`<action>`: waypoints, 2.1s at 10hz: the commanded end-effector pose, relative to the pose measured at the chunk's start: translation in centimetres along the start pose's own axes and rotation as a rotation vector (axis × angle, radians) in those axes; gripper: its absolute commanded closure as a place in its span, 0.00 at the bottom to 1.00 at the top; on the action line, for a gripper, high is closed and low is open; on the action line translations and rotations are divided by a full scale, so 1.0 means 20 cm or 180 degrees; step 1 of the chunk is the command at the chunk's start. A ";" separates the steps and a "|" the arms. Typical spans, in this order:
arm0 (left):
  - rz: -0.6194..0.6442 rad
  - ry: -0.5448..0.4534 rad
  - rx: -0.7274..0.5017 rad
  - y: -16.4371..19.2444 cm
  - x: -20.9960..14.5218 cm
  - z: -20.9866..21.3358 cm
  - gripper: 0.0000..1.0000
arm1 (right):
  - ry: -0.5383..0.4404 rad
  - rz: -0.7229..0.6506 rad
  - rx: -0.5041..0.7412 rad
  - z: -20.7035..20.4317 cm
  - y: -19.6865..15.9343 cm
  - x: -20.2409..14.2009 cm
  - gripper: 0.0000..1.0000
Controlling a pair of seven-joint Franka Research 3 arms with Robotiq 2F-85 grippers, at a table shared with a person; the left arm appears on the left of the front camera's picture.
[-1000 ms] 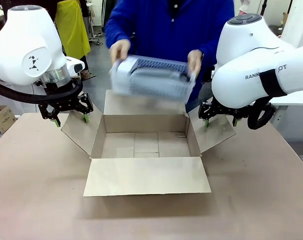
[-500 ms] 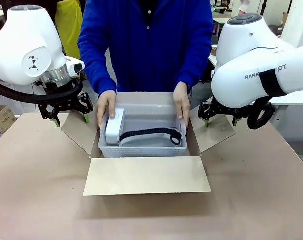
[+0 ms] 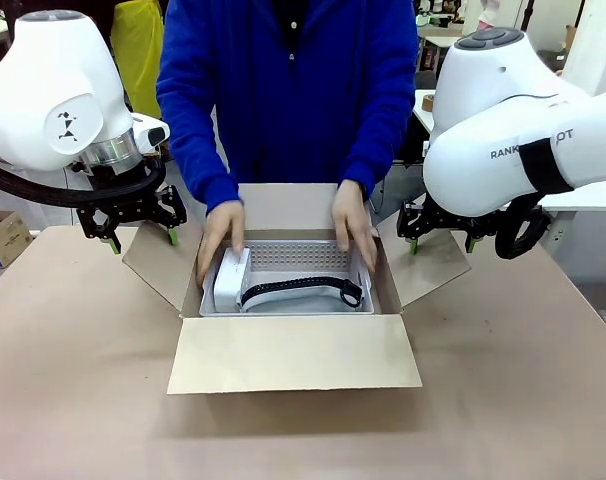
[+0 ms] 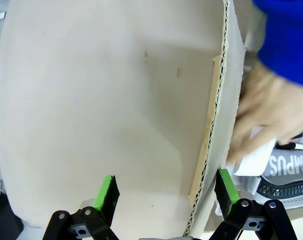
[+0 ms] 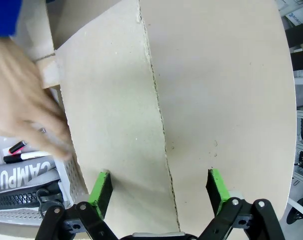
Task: Pack the gift set into the box.
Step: Lift both hands away from the flaps of the Package Box.
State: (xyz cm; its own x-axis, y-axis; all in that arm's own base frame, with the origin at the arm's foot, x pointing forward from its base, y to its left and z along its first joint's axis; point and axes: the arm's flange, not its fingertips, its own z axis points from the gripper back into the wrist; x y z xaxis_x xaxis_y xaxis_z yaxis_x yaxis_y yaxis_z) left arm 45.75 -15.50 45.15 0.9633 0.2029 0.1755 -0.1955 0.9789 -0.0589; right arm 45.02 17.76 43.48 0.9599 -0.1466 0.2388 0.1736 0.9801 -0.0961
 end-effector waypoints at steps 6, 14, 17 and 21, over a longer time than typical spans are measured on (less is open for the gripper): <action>0.0034 -0.0009 0.0050 0.00 0.00 0.01 0.00 | 0.0000 0.0000 0.0000 0.00 0.00 0.00 0.00; 0.0738 0.0403 -0.4913 1.23 -0.18 -0.07 0.00 | 0.1014 -0.1973 0.3612 0.11 -1.47 -0.32 0.00; 0.0233 -0.0147 -0.3445 1.24 -0.32 0.16 0.00 | 0.0649 -0.1259 0.3059 0.38 -1.44 -0.38 0.00; 0.0233 -0.0147 -0.3445 1.24 -0.32 0.16 0.00 | 0.0649 -0.1259 0.3059 0.38 -1.44 -0.38 0.00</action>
State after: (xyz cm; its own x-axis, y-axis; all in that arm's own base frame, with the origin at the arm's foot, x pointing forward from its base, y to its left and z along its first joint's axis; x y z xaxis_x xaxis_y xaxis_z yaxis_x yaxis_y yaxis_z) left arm 34.51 7.34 46.22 0.9398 0.2840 0.1899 0.0515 0.4317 -0.9005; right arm 31.37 -7.71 52.61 0.9146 -0.3990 -0.0657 0.2999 0.5603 0.7721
